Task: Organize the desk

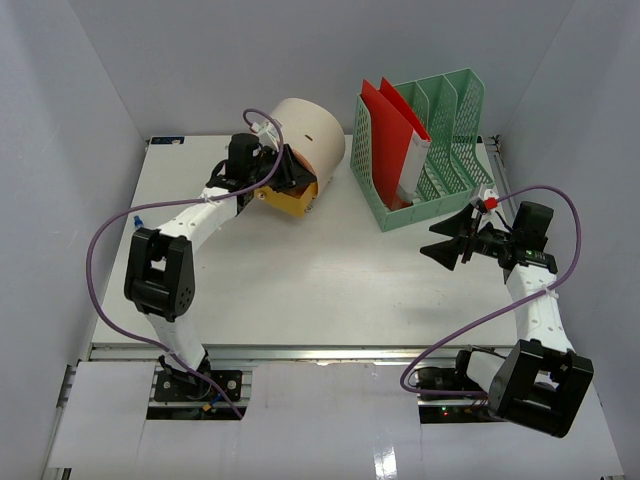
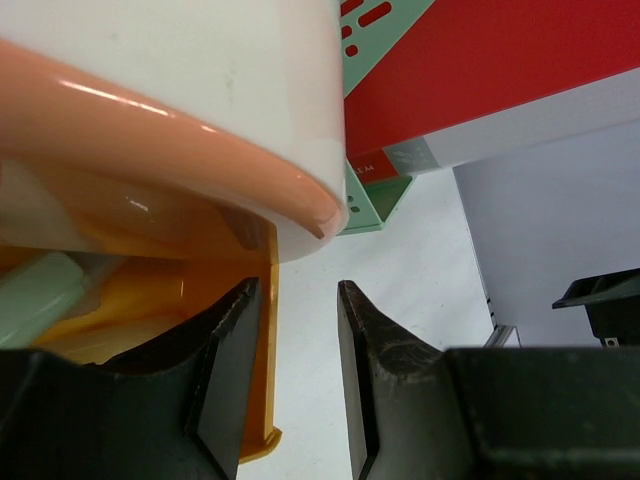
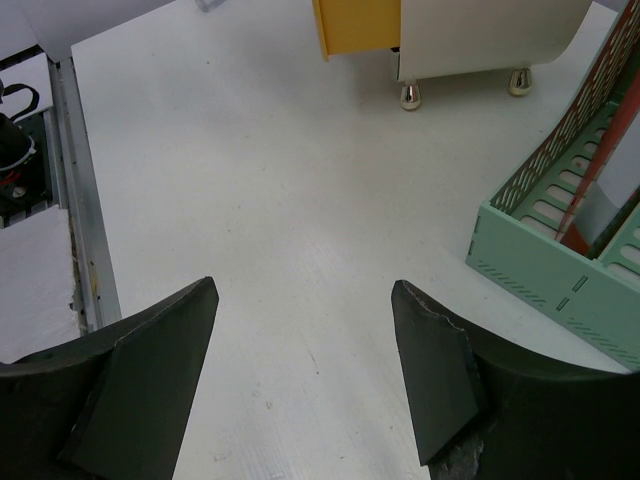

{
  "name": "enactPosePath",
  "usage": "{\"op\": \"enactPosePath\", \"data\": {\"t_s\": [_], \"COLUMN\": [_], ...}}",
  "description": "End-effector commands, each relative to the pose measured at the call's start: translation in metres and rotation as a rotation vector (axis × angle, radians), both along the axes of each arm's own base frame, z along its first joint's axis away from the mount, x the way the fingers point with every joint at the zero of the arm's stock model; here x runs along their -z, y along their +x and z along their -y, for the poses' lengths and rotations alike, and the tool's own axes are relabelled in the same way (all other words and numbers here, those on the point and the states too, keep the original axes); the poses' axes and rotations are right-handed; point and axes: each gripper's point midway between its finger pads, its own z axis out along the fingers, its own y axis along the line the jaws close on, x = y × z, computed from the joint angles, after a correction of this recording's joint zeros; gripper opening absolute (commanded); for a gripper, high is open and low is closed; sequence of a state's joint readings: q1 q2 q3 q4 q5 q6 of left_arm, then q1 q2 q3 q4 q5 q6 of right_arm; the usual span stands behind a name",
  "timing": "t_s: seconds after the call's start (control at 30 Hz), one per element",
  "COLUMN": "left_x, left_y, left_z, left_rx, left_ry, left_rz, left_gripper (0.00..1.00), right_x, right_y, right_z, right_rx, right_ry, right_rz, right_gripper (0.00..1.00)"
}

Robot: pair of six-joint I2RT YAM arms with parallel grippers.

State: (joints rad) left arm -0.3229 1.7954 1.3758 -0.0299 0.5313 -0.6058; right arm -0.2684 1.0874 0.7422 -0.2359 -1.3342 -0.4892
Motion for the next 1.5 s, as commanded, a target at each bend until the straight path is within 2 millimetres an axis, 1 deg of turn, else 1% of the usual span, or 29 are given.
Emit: {"op": "enactPosePath", "data": {"t_s": [0.0, 0.1, 0.13, 0.17, 0.2, 0.3, 0.37, 0.47, 0.53, 0.57, 0.73, 0.83, 0.93, 0.97, 1.03, 1.07, 1.2, 1.3, 1.47], "left_x": [-0.090, -0.115, -0.119, -0.119, -0.113, -0.095, -0.072, -0.044, -0.020, -0.012, 0.030, 0.046, 0.067, 0.069, 0.082, 0.085, 0.083, 0.081, 0.070], "left_y": [-0.018, -0.035, -0.044, -0.054, -0.061, -0.070, -0.083, -0.087, -0.091, -0.091, -0.078, -0.063, -0.046, -0.049, -0.032, -0.027, -0.005, 0.006, 0.024], "left_z": [-0.007, -0.020, -0.026, -0.033, -0.043, -0.081, -0.105, -0.142, -0.158, -0.161, -0.167, -0.166, -0.162, -0.160, -0.155, -0.155, -0.154, -0.150, -0.148], "left_rx": [-0.001, -0.041, -0.061, -0.085, -0.119, -0.268, -0.354, -0.482, -0.535, -0.545, -0.575, -0.579, -0.566, -0.555, -0.536, -0.537, -0.539, -0.526, -0.518], "left_ry": [-0.047, -0.073, -0.089, -0.101, -0.103, -0.132, -0.157, -0.159, -0.148, -0.142, -0.108, -0.095, -0.083, -0.083, -0.079, -0.079, -0.090, -0.101, -0.113], "left_rz": [0.210, 0.267, 0.277, 0.273, 0.266, 0.195, 0.126, 0.053, -0.012, -0.035, -0.190, -0.247, -0.343, -0.366, -0.425, -0.436, -0.438, -0.451, -0.439], "left_gripper": [0.48, 0.49, 0.49, 0.49, 0.49, 0.48, 0.47, 0.41, 0.35, 0.34, 0.28, 0.27, 0.26, 0.26, 0.25, 0.25, 0.26, 0.27, 0.28], "right_x": [-0.005, -0.006, -0.006, -0.006, -0.006, -0.005, -0.005, -0.005, -0.005, -0.005, -0.007, -0.007, -0.008, -0.009, -0.009, -0.009, -0.010, -0.010, -0.011], "right_y": [0.002, 0.002, 0.001, 0.002, 0.002, 0.001, 0.002, 0.002, 0.002, 0.002, 0.002, 0.002, 0.001, 0.001, 0.000, 0.001, 0.000, 0.000, 0.000], "right_z": [0.001, 0.001, 0.001, 0.001, 0.001, 0.001, 0.001, 0.002, 0.002, 0.002, 0.002, 0.002, 0.002, 0.002, 0.001, 0.001, 0.001, 0.001, 0.001], "right_rx": [-0.001, -0.002, -0.001, 0.000, 0.001, 0.001, 0.002, 0.004, 0.005, 0.005, 0.005, 0.005, 0.002, 0.000, -0.002, -0.001, -0.004, -0.005, -0.002], "right_ry": [-0.001, -0.003, -0.003, -0.004, -0.005, -0.004, -0.005, -0.005, -0.004, -0.004, -0.005, -0.005, -0.004, -0.003, 0.000, 0.000, 0.000, 0.003, -0.001], "right_rz": [0.017, 0.019, 0.020, 0.021, 0.022, 0.020, 0.021, 0.020, 0.019, 0.019, 0.024, 0.024, 0.028, 0.029, 0.026, 0.024, 0.028, 0.022, 0.028], "right_gripper": [0.77, 0.77, 0.77, 0.77, 0.77, 0.77, 0.77, 0.77, 0.76, 0.76, 0.76, 0.76, 0.76, 0.76, 0.76, 0.76, 0.76, 0.76, 0.76]}}
